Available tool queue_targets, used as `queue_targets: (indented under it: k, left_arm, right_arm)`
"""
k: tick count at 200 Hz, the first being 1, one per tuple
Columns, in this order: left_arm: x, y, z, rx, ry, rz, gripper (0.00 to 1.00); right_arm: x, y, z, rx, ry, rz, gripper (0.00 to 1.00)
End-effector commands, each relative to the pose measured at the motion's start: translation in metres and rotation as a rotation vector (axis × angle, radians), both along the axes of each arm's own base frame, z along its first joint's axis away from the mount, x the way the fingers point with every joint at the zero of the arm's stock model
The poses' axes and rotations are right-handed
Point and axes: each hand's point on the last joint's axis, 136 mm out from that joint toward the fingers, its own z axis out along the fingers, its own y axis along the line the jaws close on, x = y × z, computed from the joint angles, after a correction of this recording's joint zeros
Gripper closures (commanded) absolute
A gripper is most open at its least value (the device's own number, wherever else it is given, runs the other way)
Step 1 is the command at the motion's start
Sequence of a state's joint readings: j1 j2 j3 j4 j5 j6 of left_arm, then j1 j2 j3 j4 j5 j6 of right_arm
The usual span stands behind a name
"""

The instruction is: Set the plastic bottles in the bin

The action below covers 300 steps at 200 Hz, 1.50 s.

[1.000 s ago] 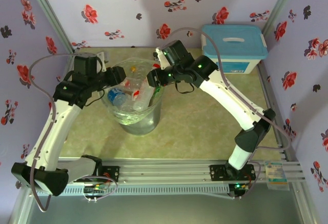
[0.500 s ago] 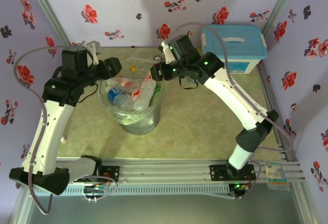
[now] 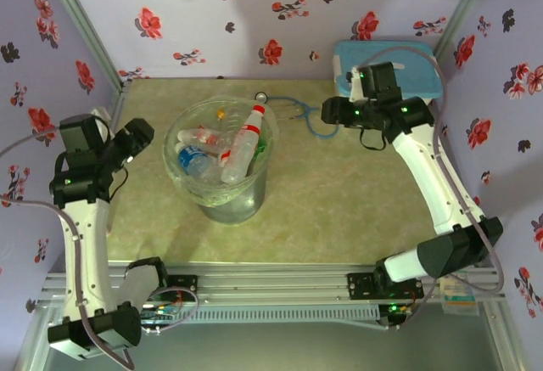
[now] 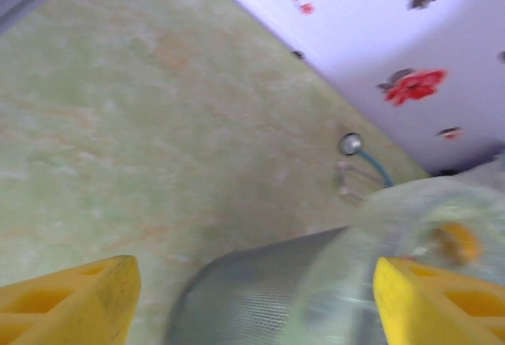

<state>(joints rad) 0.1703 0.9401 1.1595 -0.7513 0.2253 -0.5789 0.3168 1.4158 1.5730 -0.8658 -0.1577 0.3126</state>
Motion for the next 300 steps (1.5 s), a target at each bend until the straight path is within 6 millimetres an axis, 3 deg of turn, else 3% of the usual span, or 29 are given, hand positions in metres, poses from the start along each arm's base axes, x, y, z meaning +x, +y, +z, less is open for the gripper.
queue_targets:
  k: [1,23,48,78,122,212,234,243,272,275,300]
  left_arm:
    - [0.000,0.026,-0.032,0.132,0.039,0.079,0.15]
    - [0.003,0.047,-0.067,0.215,0.103,0.145,0.01]
    - [0.017,0.054,-0.101,0.254,0.097,0.152,0.00]
    - [0.024,0.061,-0.125,0.301,0.043,0.166,0.00]
    - [0.035,0.064,-0.153,0.362,-0.063,0.159,0.00]
    - [0.047,0.066,-0.177,0.400,-0.168,0.166,0.00]
    - [0.055,0.067,-0.179,0.395,-0.200,0.171,0.00]
    - [0.050,0.066,-0.194,0.389,-0.177,0.169,0.00]
    - [0.061,0.064,-0.198,0.401,-0.183,0.149,0.00]
    - [0.068,0.065,-0.190,0.407,-0.193,0.147,0.00]
    - [0.082,0.067,-0.184,0.477,-0.198,0.113,0.00]
  right_arm:
    - [0.011,-0.038,-0.016,-0.055,-0.056,-0.092,0.28]
    - [0.021,-0.077,-0.047,-0.126,-0.083,-0.183,0.01]
    - [0.028,-0.109,-0.085,-0.238,-0.106,-0.260,0.01]
    - [0.025,-0.126,-0.122,-0.379,-0.161,-0.226,0.01]
    - [0.021,-0.147,-0.161,-0.421,-0.261,-0.299,0.01]
    - [0.034,-0.153,-0.199,-0.338,-0.360,-0.395,0.01]
    - [0.039,-0.153,-0.196,-0.344,-0.392,-0.397,0.01]
    - [0.040,-0.155,-0.195,-0.351,-0.394,-0.405,0.01]
    - [0.042,-0.155,-0.197,-0.366,-0.434,-0.390,0.01]
    - [0.043,-0.154,-0.196,-0.365,-0.445,-0.392,0.01]
    - [0.046,-0.160,-0.203,-0.369,-0.428,-0.417,0.01]
